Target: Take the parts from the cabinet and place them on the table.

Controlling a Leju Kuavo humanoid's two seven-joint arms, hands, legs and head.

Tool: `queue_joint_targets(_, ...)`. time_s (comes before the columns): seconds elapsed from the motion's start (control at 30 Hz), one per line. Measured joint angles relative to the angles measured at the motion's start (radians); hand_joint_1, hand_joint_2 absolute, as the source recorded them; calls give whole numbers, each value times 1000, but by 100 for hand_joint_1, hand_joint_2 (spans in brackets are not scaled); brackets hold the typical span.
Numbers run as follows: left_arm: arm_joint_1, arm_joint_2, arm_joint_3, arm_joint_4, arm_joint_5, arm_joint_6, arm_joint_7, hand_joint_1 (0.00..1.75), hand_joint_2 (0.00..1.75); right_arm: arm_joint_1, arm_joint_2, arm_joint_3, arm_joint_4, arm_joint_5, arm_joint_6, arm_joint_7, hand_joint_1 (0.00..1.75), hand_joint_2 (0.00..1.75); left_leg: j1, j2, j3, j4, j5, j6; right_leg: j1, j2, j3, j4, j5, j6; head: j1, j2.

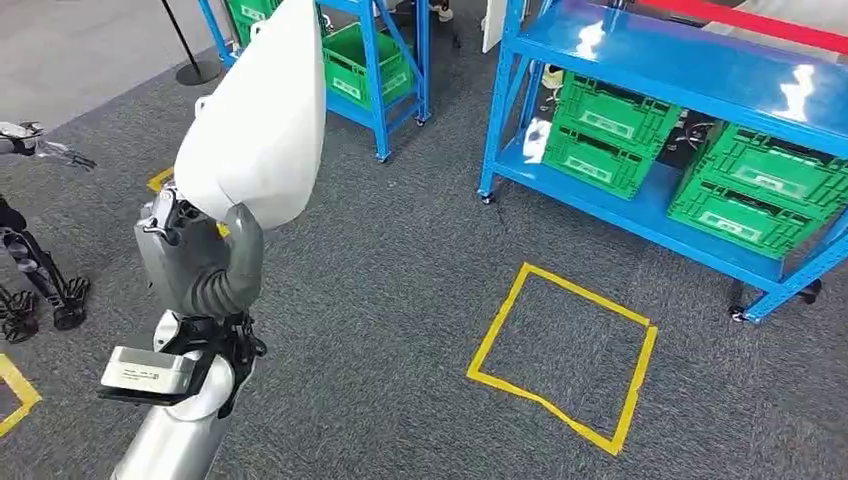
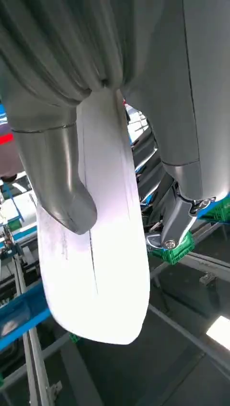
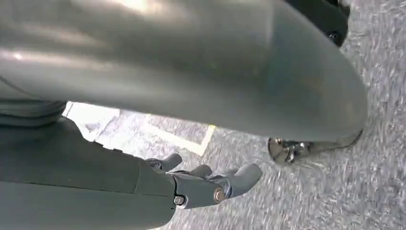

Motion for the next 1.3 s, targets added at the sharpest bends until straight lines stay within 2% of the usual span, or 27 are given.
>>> queue_joint_targets(0.07,-5,1,1,1,-6,-3,4,175,175,1,-3,0,0,5,2,-2,0,0,0,78,-36,80,-55,-10,0,-18,4,-4,0,-11,-13,0)
queue_joint_targets(0.1,-3,2,1,1,-7,-3,6,175,175,2,-3,0,0,7,2,-3,0,0,4,100,-76,162,-97,-17,1,-27,4,-4,-1,-13,-13,0)
queue_joint_targets(0.17,8,6,1,2,-8,-2,9,175,175,4,-3,1,0,16,5,-2,0,0,11,110,-142,298,-146,-26,1,-48,3,-4,-2,-13,-14,0)
queue_joint_targets(0.2,15,10,2,0,-9,-1,9,175,175,5,-3,2,0,22,6,0,0,0,15,112,-148,309,-139,-29,1,-58,4,-4,-3,-12,-14,0)
queue_joint_targets(0.23,22,16,5,-3,-10,0,10,175,175,5,-3,5,0,28,7,0,0,0,18,115,-128,269,-106,-32,0,-68,5,-3,-4,-10,-14,0)
queue_joint_targets(0.3,31,21,14,-21,-19,11,11,175,175,6,-2,15,0,44,10,0,0,0,21,138,-32,88,-20,-33,-2,-86,10,-1,-8,-4,-14,0)
queue_joint_targets(0.33,34,23,19,-32,-22,18,11,175,175,6,-2,20,0,52,11,-1,0,0,20,184,11,9,-1,-31,2,-92,13,0,-11,2,-14,0)
queue_joint_targets(0.37,39,25,23,-39,-25,21,11,175,175,6,-4,23,0,57,11,-2,0,0,14,188,14,-3,-9,-20,9,-95,13,4,-16,10,-16,0)
queue_joint_targets(0.5,89,36,40,-77,-38,41,8,175,175,4,-4,39,0,69,12,-6,0,0,12,145,10,-4,-1,9,5,-126,22,0,-18,34,-11,0)
queue_joint_targets(0.53,95,36,42,-85,-40,43,8,175,175,5,-5,42,0,71,12,-6,0,0,17,137,11,-7,3,14,0,-97,19,17,-33,40,-8,0)
queue_joint_targets(0.57,99,37,43,-92,-42,47,5,175,175,5,-5,44,0,72,12,-7,0,0,18,129,9,-6,5,20,-1,-60,-5,71,-72,41,-5,0)
queue_joint_targets(0.6,105,37,44,-97,-47,51,2,175,175,6,-5,45,0,72,12,-7,0,0,18,122,8,-6,5,23,-1,-40,-38,143,-112,42,0,0)
queue_joint_targets(0.67,131,38,46,-106,-62,60,-5,175,175,8,-5,45,0,73,11,-8,0,0,14,101,5,-5,6,25,2,-27,-117,304,-172,42,1,0)
queue_joint_targets(0.7,145,38,48,-113,-69,64,-9,175,175,10,-5,45,0,72,10,-5,0,0,13,90,4,-3,6,26,3,-26,-131,327,-167,40,1,0)
queue_joint_targets(0.73,154,39,50,-119,-74,68,-10,175,175,11,-5,45,0,71,8,-4,0,0,13,79,4,-1,5,25,4,-26,-122,301,-140,36,2,0)
queue_joint_targets(0.8,166,42,53,-130,-78,72,-17,175,175,12,-5,45,0,70,6,-2,0,0,13,55,4,3,5,24,4,-12,-43,132,-47,26,3,0)
queue_joint_targets(0.83,172,44,54,-136,-77,73,-23,175,175,11,-5,45,0,69,6,-2,0,0,14,47,3,5,5,22,4,19,0,45,-13,20,5,0)
queue_joint_targets(0.87,179,47,55,-138,-72,75,-30,175,175,10,-7,45,0,68,6,-3,0,0,10,42,0,8,3,15,6,46,9,19,-29,19,5,0)
queue_joint_targets(0.97,197,58,57,-145,-64,80,-37,175,175,8,-6,45,0,66,7,-11,0,0,16,18,-3,-1,10,-8,14,22,9,15,-22,8,6,0)
queue_joint_targets(1.0,200,61,58,-148,-62,81,-38,175,175,8,-5,45,0,65,7,-17,0,0,11,9,-11,-4,12,-16,6,12,12,7,-16,0,5,0)
queue_joint_targets(1.03,205,63,59,-150,-62,82,-40,175,175,9,-3,45,0,64,9,-20,0,0,13,33,-10,8,6,-16,2,-3,15,0,-10,-7,7,0)
queue_joint_targets(1.07,204,64,59,-151,-61,83,-43,175,175,10,-4,45,0,62,9,-24,0,0,10,74,-29,46,-23,-18,2,-10,15,-1,-11,-17,-1,0)
queue_joint_targets(1.1,204,64,58,-151,-61,83,-42,175,175,11,-4,45,0,62,9,-27,0,0,11,97,-60,113,-63,-23,3,-19,14,-1,-12,-19,-4,0)
queue_joint_targets(1.17,207,64,58,-146,-61,83,-43,175,175,13,-4,45,0,59,10,-27,0,0,15,109,-134,273,-134,-32,5,-42,12,0,-13,-20,-4,0)
queue_joint_targets(1.2,208,64,58,-143,-61,83,-42,175,175,14,-4,45,0,59,10,-27,0,0,17,110,-152,313,-139,-35,6,-53,12,0,-13,-20,-4,0)
queue_joint_targets(1.23,209,64,58,-141,-61,83,-42,175,175,13,-4,45,0,59,10,-27,0,0,19,111,-146,303,-124,-36,6,-61,12,0,-13,-20,-4,0)
queue_joint_targets(1.3,207,66,58,-136,-59,81,-43,175,175,12,-4,45,0,59,11,-21,0,0,21,125,-62,151,-44,-35,5,-78,15,1,-15,-16,-5,0)
